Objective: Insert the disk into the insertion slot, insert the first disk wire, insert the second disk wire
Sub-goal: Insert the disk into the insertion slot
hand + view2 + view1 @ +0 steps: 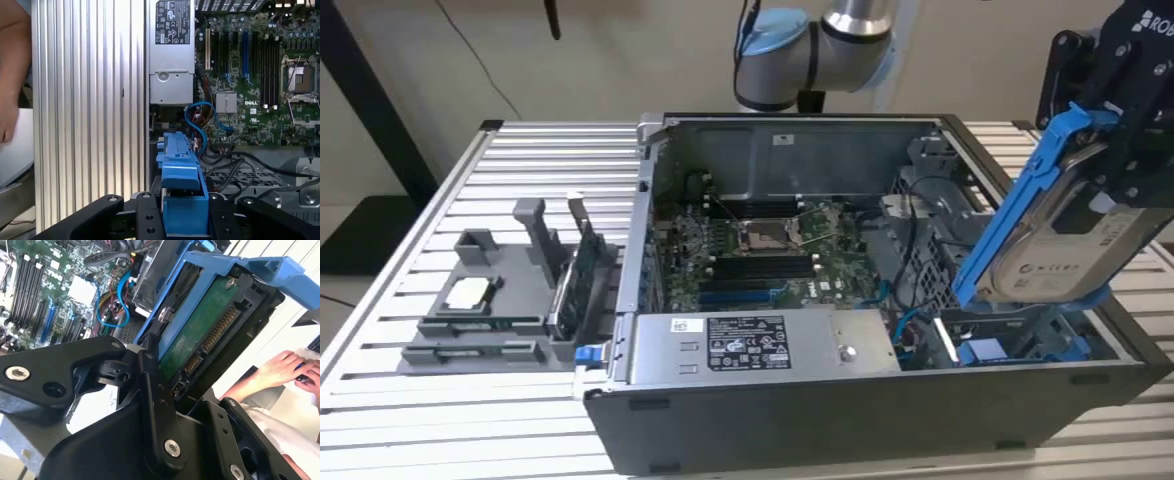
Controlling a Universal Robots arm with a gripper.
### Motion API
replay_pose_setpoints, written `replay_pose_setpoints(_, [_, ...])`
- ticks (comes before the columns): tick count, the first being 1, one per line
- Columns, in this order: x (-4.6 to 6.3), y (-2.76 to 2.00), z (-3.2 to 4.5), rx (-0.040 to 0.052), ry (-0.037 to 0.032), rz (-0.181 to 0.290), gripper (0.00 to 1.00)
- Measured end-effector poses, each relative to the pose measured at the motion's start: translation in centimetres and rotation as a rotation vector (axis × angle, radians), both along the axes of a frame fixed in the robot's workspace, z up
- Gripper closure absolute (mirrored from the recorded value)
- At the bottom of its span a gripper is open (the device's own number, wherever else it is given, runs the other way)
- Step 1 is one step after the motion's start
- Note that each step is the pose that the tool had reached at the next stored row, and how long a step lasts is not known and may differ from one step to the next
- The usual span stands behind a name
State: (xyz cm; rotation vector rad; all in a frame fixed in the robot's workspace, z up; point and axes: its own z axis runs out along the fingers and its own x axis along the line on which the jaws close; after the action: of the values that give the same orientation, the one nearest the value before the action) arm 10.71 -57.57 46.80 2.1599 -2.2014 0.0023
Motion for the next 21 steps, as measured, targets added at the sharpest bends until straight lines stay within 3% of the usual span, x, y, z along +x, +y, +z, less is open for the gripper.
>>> replay_pose_setpoints(6, [0.9,0.09,-0.96,0.0024,0.0001,0.0,0.67])
replay_pose_setpoints(12, [1.1,0.11,-1.63,0.0302,0.0,0.002,0.67])
replay_pose_setpoints(21, [1.5,0.11,-2.79,0.0396,-0.0002,0.015,0.67])
